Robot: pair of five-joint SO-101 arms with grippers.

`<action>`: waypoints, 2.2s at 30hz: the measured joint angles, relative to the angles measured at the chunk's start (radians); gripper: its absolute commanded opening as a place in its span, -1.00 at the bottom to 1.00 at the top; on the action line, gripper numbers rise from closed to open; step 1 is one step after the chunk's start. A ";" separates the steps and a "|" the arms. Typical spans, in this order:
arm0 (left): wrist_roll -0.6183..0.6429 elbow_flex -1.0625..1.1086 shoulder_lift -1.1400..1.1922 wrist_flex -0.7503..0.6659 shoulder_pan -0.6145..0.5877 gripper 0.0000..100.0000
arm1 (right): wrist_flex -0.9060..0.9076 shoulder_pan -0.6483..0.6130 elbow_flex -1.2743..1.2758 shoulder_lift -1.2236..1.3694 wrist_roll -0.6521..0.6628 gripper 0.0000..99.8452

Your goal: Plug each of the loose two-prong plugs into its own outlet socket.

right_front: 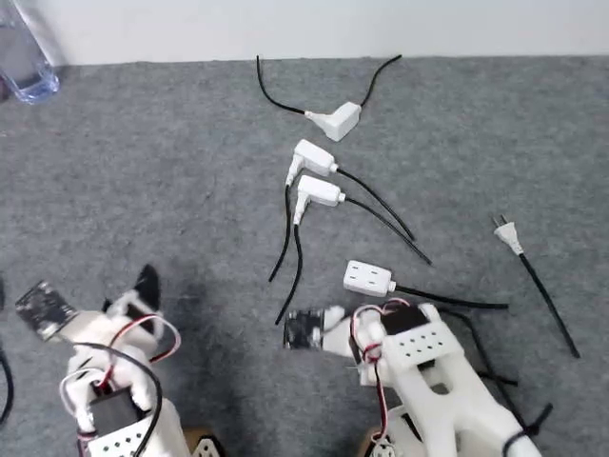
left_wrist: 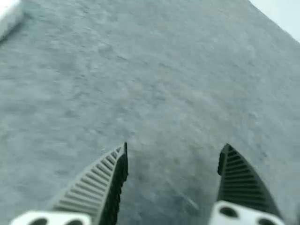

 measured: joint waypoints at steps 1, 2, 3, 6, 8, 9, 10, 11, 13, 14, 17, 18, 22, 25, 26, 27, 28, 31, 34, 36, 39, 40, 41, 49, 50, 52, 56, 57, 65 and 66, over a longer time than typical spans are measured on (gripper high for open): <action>0.000 0.000 0.000 -0.005 0.046 -0.41 | 0.028 0.000 -0.040 0.000 -0.029 -0.98; 0.005 0.000 0.000 -0.018 0.091 -0.41 | 0.077 0.000 -0.087 0.002 -0.060 -0.98; 0.026 0.000 0.000 -0.038 0.135 -0.41 | 0.120 0.000 -0.137 0.002 -0.094 -0.98; 0.138 0.000 0.000 -0.100 0.273 -0.41 | 0.261 -0.005 -0.301 0.009 -0.227 -0.98; 0.219 0.000 0.000 -0.141 0.365 -0.40 | 0.362 -0.028 -0.411 0.011 -0.295 -0.98; 0.259 0.000 0.000 -0.167 0.407 -0.40 | 0.400 -0.040 -0.459 0.011 -0.319 -0.98; 0.295 0.000 0.000 -0.190 0.448 -0.40 | 0.439 -0.052 -0.502 0.011 -0.339 -0.98; 0.325 0.000 0.000 -0.212 0.486 -0.40 | 0.468 -0.061 -0.540 0.011 -0.359 -0.98; 0.374 0.000 0.000 -0.239 0.549 -0.40 | 0.508 -0.080 -0.598 0.011 -0.384 -0.98; 0.397 -0.006 0.000 -0.242 0.580 -0.40 | 0.523 -0.086 -0.623 0.011 -0.390 -0.98; 0.471 -0.037 0.000 -0.247 0.678 -0.40 | 0.542 -0.089 -0.669 0.011 -0.396 -0.98; 0.494 -0.043 0.000 -0.247 0.715 -0.40 | 0.543 -0.086 -0.680 0.015 -0.397 -0.98; 0.545 -0.048 0.000 -0.247 0.839 -0.40 | 0.543 -0.089 -0.740 0.081 -0.397 -0.98; 0.554 -0.048 0.000 -0.247 0.861 -0.40 | 0.540 -0.089 -0.816 0.175 -0.404 -0.98; 0.554 -0.048 0.000 -0.247 0.868 -0.40 | 0.531 -0.089 -0.845 0.213 -0.414 -0.98; 0.554 -0.048 0.000 -0.247 0.878 -0.40 | 0.523 -0.089 -0.876 0.252 -0.420 -0.98; 0.554 -0.048 0.000 -0.247 0.890 -0.40 | 0.520 -0.089 -0.905 0.290 -0.425 -0.98; 0.554 -0.048 0.000 -0.235 0.898 -0.40 | 0.517 -0.087 -0.974 0.379 -0.433 -0.98; 0.552 -0.048 0.000 -0.232 0.904 -0.40 | 0.516 -0.087 -1.030 0.420 -0.434 -0.98; 0.549 -0.048 0.000 -0.232 0.902 -0.40 | 0.516 -0.089 -1.065 0.425 -0.434 -0.98; 0.542 -0.040 0.000 -0.238 0.901 -0.40 | 0.516 -0.091 -1.091 0.433 -0.434 -0.98; 0.537 -0.040 0.000 -0.238 0.901 -0.40 | 0.516 -0.087 -1.091 0.433 -0.434 -0.98; 0.534 -0.040 0.000 -0.238 0.901 -0.40 | 0.516 -0.087 -1.094 0.433 -0.434 -0.98; 0.528 -0.040 0.000 -0.238 0.901 -0.40 | 0.516 -0.087 -1.099 0.433 -0.434 -0.98; 0.528 -0.040 0.000 -0.238 0.901 -0.40 | 0.517 -0.087 -1.099 0.433 -0.434 -0.98; 0.528 -0.040 0.000 -0.238 0.901 -0.40 | 0.520 -0.091 -1.100 0.433 -0.434 -0.98; 0.528 -0.040 0.000 -0.238 0.901 -0.40 | 0.571 -0.087 -1.163 0.433 -0.434 -0.98; 0.528 -0.040 0.000 -0.238 0.901 -0.40 | 0.589 -0.095 -1.188 0.433 -0.434 -0.98; 0.528 -0.044 -0.003 -0.238 0.896 -0.40 | 0.647 -0.190 -1.275 0.433 -0.479 -0.98; 0.528 -0.044 -0.003 -0.238 0.896 -0.40 | 0.647 -0.199 -1.277 0.433 -0.482 -0.98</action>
